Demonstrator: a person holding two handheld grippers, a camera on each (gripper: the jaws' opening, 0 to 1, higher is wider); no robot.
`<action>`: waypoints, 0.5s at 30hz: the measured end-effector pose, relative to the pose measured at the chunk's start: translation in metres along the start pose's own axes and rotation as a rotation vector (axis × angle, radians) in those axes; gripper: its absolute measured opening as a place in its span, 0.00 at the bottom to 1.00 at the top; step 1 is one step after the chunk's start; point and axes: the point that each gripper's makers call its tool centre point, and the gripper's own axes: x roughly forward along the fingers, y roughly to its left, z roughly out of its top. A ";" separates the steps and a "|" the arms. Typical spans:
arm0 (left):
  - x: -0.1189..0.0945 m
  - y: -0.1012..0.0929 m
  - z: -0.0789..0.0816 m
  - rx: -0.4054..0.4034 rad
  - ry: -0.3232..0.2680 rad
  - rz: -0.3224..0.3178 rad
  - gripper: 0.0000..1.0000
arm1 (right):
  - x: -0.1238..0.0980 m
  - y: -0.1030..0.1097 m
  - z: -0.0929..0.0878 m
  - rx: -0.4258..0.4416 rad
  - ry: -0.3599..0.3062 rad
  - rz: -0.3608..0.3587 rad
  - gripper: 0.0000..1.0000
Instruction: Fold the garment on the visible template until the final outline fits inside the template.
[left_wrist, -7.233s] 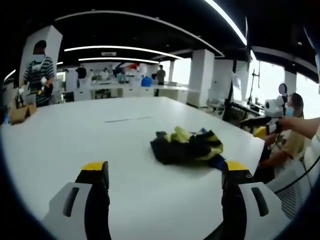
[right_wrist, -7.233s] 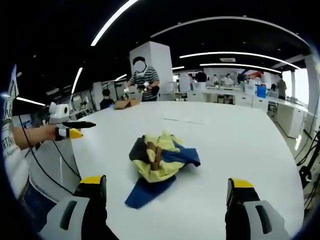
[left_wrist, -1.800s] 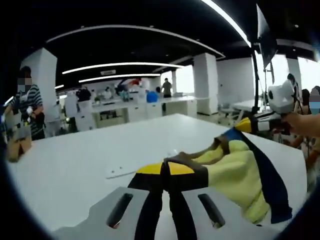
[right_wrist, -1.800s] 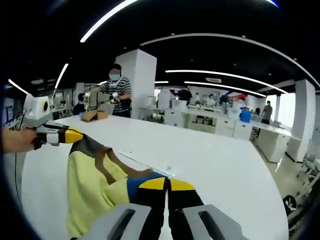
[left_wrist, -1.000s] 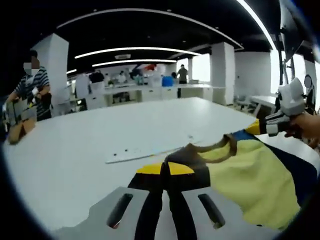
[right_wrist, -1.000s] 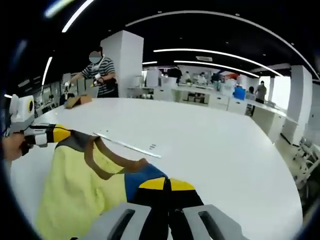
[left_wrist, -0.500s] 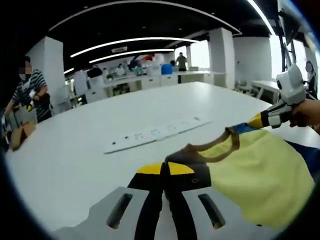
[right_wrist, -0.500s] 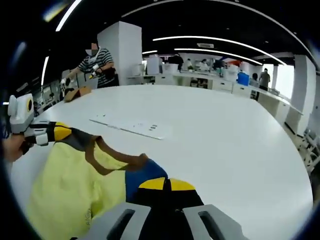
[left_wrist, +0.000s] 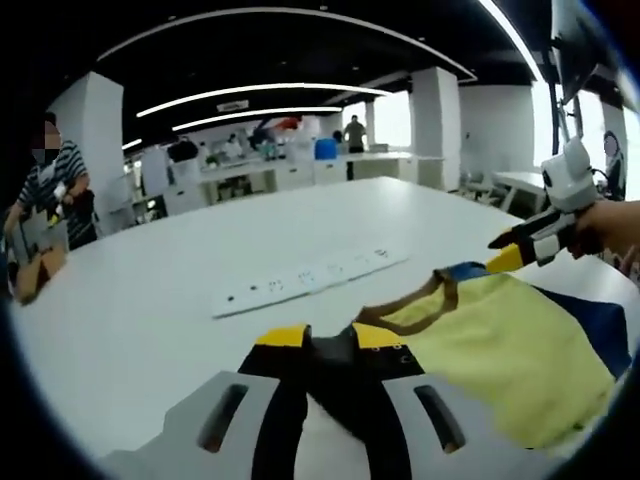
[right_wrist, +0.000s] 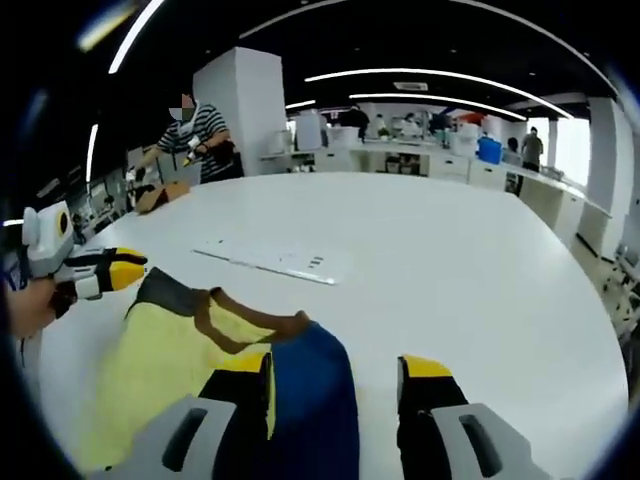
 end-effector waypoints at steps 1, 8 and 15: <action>-0.004 -0.001 0.001 0.007 0.000 -0.005 0.16 | -0.004 0.005 0.000 -0.003 0.003 0.014 0.60; -0.030 -0.014 0.001 0.006 -0.014 -0.058 0.29 | -0.026 0.033 -0.009 -0.020 0.016 0.076 0.73; -0.054 -0.023 -0.007 0.008 -0.006 -0.090 0.38 | -0.053 0.044 -0.024 -0.026 0.023 0.100 0.82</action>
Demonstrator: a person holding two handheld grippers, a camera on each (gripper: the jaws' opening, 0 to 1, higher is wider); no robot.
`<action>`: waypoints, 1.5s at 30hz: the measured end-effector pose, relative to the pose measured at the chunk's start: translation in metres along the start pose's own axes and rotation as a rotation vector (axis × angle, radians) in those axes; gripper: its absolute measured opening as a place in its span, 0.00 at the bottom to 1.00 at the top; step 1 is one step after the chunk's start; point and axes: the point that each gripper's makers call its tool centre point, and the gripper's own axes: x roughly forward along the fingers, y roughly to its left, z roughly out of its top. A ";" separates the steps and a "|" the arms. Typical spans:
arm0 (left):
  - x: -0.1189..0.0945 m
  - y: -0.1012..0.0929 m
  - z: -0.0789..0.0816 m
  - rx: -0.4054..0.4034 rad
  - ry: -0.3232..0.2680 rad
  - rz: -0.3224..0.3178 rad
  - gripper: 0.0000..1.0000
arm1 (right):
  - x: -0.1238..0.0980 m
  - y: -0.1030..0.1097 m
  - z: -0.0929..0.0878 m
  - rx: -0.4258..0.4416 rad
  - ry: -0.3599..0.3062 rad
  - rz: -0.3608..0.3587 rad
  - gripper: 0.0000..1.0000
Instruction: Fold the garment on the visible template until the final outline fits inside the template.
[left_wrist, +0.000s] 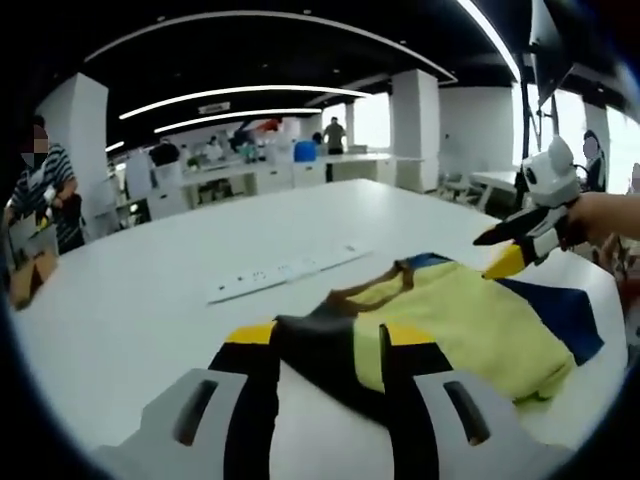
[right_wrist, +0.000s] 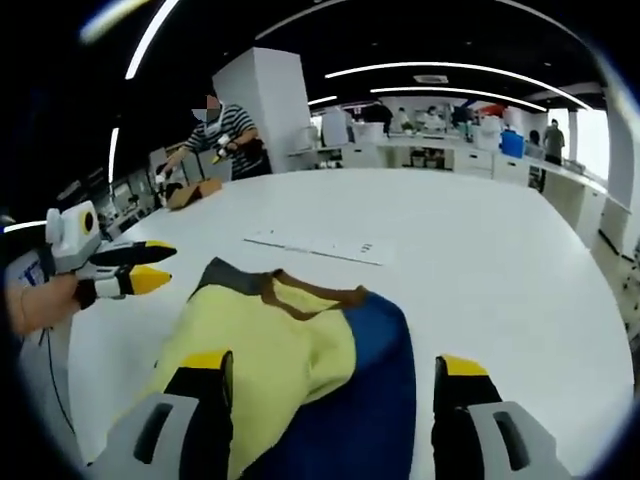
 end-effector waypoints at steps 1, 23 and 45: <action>-0.003 -0.002 -0.001 -0.007 0.000 -0.004 0.39 | -0.005 0.001 -0.003 0.000 0.000 0.001 0.82; -0.030 -0.038 -0.052 -0.022 0.105 -0.039 0.38 | -0.078 0.016 -0.081 0.002 0.056 0.013 0.86; -0.022 -0.060 -0.081 -0.065 0.190 -0.031 0.28 | -0.114 0.023 -0.137 0.099 0.079 -0.083 0.66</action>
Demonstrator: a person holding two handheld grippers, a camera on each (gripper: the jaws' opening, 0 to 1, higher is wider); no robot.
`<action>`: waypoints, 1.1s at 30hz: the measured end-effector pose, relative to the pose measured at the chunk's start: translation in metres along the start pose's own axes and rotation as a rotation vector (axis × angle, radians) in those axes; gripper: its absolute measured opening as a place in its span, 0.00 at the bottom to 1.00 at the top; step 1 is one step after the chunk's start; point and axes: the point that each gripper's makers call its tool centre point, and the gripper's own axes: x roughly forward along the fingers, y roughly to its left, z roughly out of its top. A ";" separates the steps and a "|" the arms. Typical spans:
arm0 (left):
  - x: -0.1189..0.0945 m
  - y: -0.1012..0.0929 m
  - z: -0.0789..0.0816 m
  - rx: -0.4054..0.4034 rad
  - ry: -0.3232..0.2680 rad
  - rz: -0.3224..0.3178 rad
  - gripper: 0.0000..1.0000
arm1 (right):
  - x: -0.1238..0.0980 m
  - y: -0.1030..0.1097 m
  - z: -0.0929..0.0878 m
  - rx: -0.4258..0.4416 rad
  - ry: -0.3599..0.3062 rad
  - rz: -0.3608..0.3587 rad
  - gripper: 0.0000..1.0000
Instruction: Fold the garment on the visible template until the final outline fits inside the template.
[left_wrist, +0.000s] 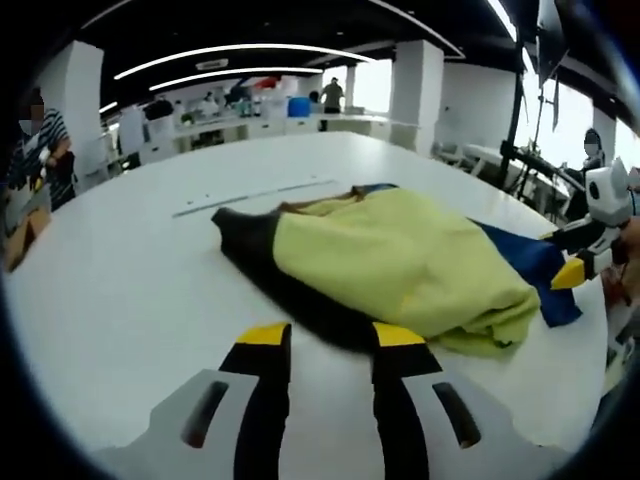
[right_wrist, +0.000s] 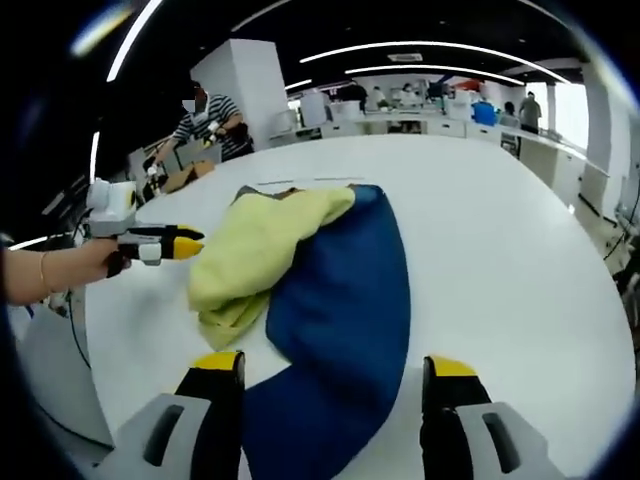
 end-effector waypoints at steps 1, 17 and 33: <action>0.001 0.000 -0.001 0.001 0.001 0.002 0.27 | -0.001 -0.001 -0.003 0.000 0.003 -0.004 0.64; 0.012 -0.005 -0.008 0.037 0.053 0.015 0.16 | -0.017 -0.024 -0.018 0.047 0.017 -0.112 0.01; 0.013 0.001 -0.007 -0.010 0.042 0.009 0.00 | -0.017 -0.045 0.002 0.062 -0.015 -0.146 0.00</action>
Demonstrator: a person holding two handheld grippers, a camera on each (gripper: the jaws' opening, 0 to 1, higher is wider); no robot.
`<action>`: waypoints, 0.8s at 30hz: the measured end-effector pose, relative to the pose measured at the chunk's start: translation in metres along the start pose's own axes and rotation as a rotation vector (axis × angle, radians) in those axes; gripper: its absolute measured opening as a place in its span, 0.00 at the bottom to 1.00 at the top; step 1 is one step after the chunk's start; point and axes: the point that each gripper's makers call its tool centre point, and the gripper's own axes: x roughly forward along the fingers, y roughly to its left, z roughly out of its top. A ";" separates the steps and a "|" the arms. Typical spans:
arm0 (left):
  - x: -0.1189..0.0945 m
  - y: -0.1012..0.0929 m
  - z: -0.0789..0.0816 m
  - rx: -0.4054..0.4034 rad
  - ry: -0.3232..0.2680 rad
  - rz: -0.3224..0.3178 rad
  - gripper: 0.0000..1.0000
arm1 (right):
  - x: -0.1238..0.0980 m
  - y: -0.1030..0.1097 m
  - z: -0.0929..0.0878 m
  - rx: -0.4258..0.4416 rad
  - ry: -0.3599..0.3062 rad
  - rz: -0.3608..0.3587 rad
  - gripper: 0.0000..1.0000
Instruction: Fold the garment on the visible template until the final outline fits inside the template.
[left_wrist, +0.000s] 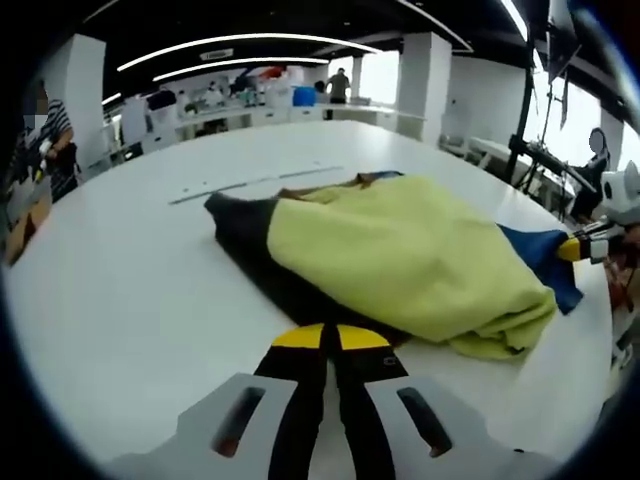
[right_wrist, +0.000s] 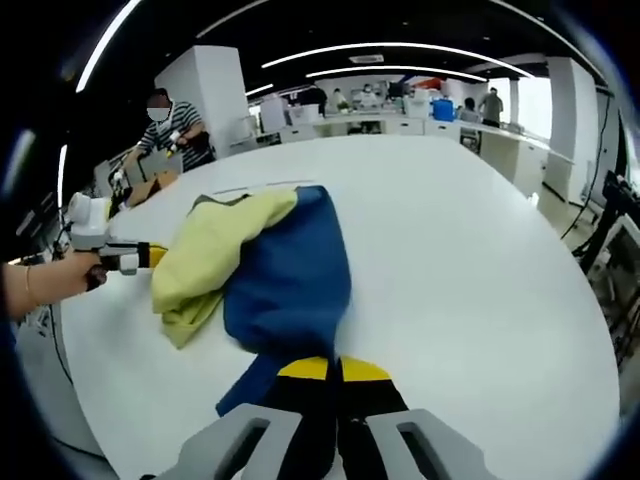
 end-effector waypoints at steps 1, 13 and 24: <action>-0.001 0.000 0.000 0.012 -0.001 0.001 0.00 | 0.000 -0.002 0.003 -0.003 -0.007 -0.004 0.00; -0.025 0.018 0.025 -0.058 -0.090 0.029 0.00 | 0.003 -0.029 0.027 -0.035 -0.009 -0.049 0.00; -0.052 0.048 0.043 -0.088 -0.149 0.083 0.00 | 0.008 -0.054 0.050 -0.081 -0.002 -0.082 0.00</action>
